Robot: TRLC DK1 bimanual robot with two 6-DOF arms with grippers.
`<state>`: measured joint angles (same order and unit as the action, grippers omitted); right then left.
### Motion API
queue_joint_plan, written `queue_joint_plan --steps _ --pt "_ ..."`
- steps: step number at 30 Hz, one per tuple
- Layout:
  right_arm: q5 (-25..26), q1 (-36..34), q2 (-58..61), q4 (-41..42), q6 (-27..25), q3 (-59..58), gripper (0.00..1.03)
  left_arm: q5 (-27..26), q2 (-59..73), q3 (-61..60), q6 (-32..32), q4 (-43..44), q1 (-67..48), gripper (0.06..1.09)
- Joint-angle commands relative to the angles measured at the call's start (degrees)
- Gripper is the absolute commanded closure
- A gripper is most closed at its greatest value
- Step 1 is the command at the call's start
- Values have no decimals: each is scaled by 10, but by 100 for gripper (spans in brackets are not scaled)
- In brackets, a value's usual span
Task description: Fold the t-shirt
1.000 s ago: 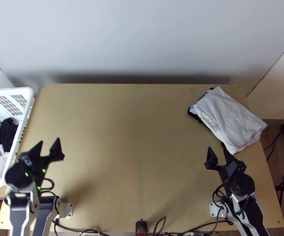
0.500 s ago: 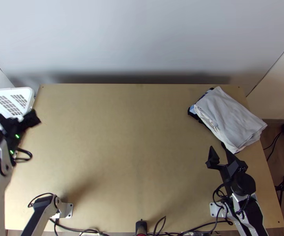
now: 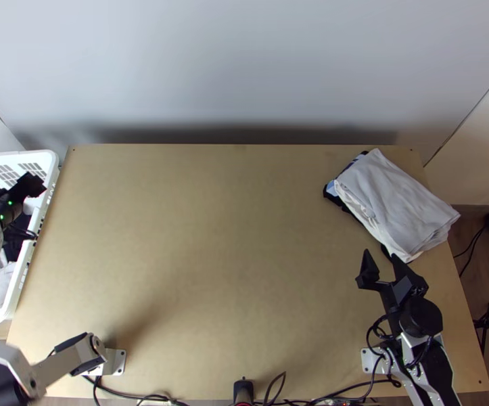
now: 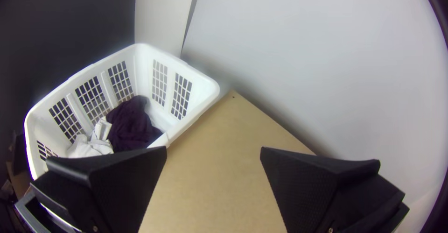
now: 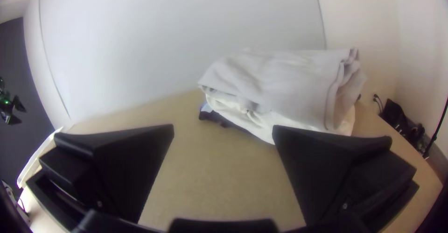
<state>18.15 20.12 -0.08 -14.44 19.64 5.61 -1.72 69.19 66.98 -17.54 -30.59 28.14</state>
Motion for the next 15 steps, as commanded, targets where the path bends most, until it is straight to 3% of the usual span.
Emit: queue_joint_plan --steps 1,15 --pt "1 1 1 0 -14 -1 5 -3 119 39 18 1 18 11" --pt "13 -17 6 -2 -31 -1 5 -2 275 62 32 66 10 11"
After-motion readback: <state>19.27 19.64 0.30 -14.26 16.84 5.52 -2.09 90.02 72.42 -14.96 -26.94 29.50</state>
